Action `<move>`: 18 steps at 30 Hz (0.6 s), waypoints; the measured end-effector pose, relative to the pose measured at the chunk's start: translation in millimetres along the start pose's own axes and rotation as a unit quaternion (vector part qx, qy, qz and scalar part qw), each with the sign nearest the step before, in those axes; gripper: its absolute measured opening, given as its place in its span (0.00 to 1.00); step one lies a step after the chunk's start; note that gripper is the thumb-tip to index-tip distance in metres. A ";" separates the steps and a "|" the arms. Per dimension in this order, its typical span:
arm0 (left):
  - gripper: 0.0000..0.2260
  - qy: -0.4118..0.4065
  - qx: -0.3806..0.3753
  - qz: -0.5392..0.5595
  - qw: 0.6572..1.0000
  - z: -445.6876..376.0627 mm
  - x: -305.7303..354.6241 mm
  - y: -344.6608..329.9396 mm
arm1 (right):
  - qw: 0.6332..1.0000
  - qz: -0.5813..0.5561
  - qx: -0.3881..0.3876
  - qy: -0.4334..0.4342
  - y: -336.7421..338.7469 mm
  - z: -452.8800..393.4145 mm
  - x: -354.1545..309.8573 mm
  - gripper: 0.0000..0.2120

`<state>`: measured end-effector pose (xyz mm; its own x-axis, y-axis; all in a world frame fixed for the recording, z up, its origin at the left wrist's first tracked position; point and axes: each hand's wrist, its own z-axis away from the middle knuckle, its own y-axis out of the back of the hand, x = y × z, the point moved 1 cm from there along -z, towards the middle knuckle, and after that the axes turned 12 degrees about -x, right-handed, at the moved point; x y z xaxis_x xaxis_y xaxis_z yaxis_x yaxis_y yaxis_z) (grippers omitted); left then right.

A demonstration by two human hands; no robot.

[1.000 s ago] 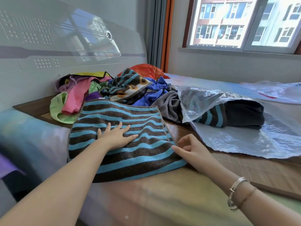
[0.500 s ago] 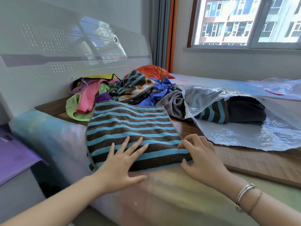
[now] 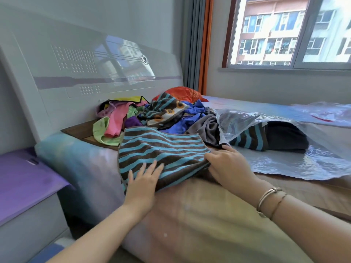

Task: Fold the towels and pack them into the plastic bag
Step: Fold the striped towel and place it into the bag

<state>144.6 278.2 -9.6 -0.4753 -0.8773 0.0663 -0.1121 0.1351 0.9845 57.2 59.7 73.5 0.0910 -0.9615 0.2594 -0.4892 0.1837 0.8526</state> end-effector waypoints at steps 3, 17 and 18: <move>0.24 0.024 0.042 0.067 0.997 5.0 -43.5 14.2 | 0.999 0.015 -0.024 -0.032 8.2 0.7 14.9 0.04; 0.09 0.108 0.166 0.360 0.912 35.8 -97.0 64.6 | 0.981 -0.025 -0.150 -0.123 -7.4 16.9 -1.1 0.09; 0.08 0.080 0.164 0.417 0.890 36.2 -94.8 69.6 | 0.980 -0.036 -0.148 -0.128 -6.6 17.0 0.5 0.09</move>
<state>150.3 387.4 46.7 -0.3850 -0.4600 0.8001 -0.0406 0.8745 0.4833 45.7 54.5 60.3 -0.1235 -0.9869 0.1042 -0.2135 0.1289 0.9684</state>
